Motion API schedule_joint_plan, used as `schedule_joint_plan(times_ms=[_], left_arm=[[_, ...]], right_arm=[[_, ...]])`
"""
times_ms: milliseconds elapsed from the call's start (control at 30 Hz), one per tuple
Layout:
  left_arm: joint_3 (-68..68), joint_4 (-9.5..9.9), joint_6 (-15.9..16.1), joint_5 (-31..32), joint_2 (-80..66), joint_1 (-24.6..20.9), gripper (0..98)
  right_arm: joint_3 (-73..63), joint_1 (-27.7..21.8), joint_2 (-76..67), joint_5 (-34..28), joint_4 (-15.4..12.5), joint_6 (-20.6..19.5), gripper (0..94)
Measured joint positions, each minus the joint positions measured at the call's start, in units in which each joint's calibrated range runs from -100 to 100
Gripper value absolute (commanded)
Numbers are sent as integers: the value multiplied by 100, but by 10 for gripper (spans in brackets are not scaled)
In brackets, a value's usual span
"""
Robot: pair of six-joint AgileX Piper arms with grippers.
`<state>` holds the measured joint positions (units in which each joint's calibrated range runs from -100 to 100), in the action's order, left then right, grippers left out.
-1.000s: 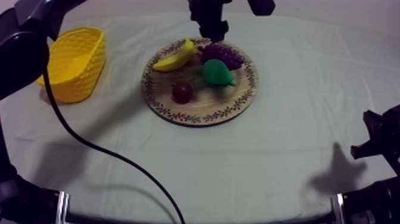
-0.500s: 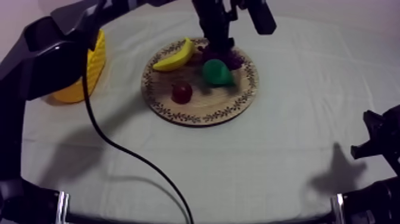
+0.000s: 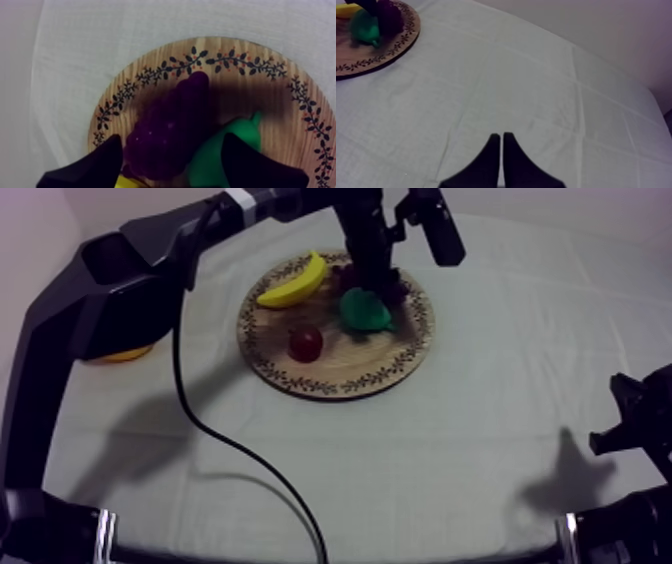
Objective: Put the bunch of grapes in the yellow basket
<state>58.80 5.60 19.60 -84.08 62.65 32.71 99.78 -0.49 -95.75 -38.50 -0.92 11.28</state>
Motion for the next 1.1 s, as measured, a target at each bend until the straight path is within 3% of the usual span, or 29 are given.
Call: schedule_joint_plan(times_ms=[800,1100], left_arm=[[636,1,-71,-246,588,-34,735],[860,69,-149,-324,864,-45,681]], right_arm=[[0,0,0,-7,0,-3,3],[0,0,0,-7,0,-3,3]])
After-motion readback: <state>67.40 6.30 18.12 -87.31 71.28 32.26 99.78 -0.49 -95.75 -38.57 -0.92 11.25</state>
